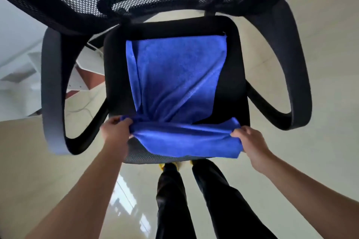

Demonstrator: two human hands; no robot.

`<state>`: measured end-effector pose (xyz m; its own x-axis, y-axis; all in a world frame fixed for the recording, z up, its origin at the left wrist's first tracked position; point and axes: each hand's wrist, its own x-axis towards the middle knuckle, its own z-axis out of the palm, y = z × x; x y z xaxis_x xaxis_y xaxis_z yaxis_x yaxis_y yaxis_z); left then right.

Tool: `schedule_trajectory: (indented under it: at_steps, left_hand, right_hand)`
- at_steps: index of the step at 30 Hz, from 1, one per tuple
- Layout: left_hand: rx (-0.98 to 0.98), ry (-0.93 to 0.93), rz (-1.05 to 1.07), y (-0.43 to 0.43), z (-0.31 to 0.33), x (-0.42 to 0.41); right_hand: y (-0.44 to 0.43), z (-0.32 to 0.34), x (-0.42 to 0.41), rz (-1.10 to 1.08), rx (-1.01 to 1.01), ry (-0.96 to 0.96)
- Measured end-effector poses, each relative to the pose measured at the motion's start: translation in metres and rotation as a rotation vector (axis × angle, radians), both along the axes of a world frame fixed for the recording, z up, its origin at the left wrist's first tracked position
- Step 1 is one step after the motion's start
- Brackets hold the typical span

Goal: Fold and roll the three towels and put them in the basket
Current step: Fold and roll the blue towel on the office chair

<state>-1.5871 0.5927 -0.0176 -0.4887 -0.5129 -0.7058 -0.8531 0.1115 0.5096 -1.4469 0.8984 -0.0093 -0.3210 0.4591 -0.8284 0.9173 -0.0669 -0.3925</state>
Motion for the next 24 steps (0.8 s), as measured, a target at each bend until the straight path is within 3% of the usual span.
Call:
schedule_trajectory:
  at_steps: [2, 4, 7, 10, 13, 17, 20, 24]
  left_hand:
    - [-0.034, 0.029, 0.036, 0.009, 0.000, -0.017]
    - [-0.197, 0.015, -0.040, 0.018, 0.004, -0.022]
    - [-0.476, 0.162, -0.484, 0.035, 0.021, -0.009]
    - [-0.323, 0.363, -0.911, 0.063, 0.027, 0.016]
    - [-0.447, 0.140, -1.414, 0.072, 0.018, 0.035]
    - [-0.534, 0.069, -1.349, 0.054, 0.016, 0.041]
    - [-0.570, 0.132, -1.390, 0.046, 0.022, 0.049]
    - [-0.395, 0.117, -1.205, 0.048, 0.037, 0.054]
  right_hand:
    - [0.000, -0.001, -0.019, 0.027, 0.047, 0.079]
    - [-0.003, -0.003, -0.037, 0.054, 0.076, 0.148]
    - [-0.008, -0.005, -0.053, 0.098, 0.092, 0.245]
    - [-0.020, 0.002, -0.053, 0.226, 0.065, 0.395]
    - [-0.029, 0.007, -0.029, 0.415, 0.155, 0.430]
    - [-0.019, 0.006, -0.001, 0.442, 0.352, 0.274]
    - [-0.023, 0.006, 0.000, 0.368, 0.357, 0.303]
    - [-0.035, 0.006, -0.002, 0.276, 0.317, 0.251]
